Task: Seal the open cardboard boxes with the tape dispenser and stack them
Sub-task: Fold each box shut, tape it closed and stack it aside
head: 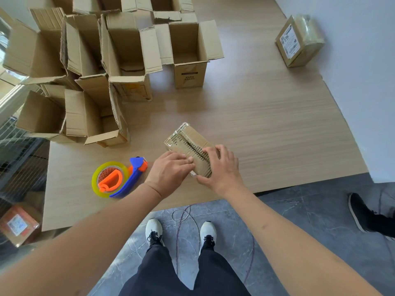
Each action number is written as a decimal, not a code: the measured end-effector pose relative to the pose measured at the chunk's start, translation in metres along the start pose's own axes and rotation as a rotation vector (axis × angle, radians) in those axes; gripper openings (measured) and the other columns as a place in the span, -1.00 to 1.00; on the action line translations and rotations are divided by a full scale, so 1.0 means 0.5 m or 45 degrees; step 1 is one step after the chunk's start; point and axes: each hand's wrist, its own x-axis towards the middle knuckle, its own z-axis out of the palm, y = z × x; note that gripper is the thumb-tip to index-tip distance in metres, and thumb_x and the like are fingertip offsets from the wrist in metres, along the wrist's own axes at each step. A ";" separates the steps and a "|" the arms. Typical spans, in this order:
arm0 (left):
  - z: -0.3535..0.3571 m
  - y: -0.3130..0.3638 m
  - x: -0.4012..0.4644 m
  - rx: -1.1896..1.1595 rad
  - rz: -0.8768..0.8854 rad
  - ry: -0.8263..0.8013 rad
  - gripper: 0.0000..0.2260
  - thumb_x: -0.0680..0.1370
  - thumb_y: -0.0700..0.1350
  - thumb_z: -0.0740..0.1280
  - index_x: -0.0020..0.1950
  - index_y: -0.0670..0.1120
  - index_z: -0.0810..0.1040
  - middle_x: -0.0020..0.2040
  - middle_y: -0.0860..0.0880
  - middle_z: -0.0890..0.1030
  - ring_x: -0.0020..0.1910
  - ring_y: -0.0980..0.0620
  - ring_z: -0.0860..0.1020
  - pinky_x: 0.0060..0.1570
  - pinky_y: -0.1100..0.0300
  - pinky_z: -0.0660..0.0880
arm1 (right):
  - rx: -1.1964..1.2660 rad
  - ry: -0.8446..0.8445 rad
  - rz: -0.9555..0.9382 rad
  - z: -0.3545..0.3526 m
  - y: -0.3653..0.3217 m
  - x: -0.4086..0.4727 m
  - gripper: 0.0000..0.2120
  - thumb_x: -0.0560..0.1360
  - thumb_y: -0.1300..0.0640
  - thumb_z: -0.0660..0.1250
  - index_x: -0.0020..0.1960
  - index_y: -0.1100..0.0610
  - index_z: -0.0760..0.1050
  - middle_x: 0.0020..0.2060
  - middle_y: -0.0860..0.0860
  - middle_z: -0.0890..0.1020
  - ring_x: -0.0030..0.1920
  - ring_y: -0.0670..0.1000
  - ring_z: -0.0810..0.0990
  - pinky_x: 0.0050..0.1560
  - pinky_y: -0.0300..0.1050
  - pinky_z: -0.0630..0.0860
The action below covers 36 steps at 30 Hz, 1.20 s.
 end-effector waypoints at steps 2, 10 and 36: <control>-0.009 -0.002 0.000 -0.033 -0.019 -0.051 -0.89 0.51 -0.25 0.49 -0.02 -0.10 0.76 0.00 0.01 0.75 -0.09 -0.08 0.71 -0.06 0.06 0.62 | -0.093 -0.001 -0.072 -0.006 -0.001 0.005 -0.14 0.23 -0.23 0.55 0.44 0.00 0.34 0.35 0.14 0.38 0.31 0.20 0.41 0.32 0.12 0.32; -0.063 -0.065 0.013 -0.059 -0.207 -0.258 -0.64 0.51 -0.34 0.47 0.30 -0.17 0.66 0.43 -0.19 0.53 0.43 -0.27 0.48 0.29 -0.22 0.52 | -0.243 -0.283 -0.313 -0.059 -0.008 0.077 0.08 0.29 0.04 0.66 0.62 0.02 0.09 0.57 0.16 0.17 0.62 0.20 0.08 0.59 0.05 0.07; -0.061 -0.046 -0.019 0.075 -0.440 -0.382 -0.43 0.31 -0.03 0.68 0.30 0.03 0.67 0.39 -0.17 0.52 0.15 -0.33 0.52 0.31 -0.24 0.47 | -0.141 -0.035 -0.568 -0.011 -0.057 0.076 -0.10 0.25 -0.14 0.67 0.48 0.09 0.43 0.52 0.18 0.31 0.49 0.22 0.34 0.46 0.13 0.32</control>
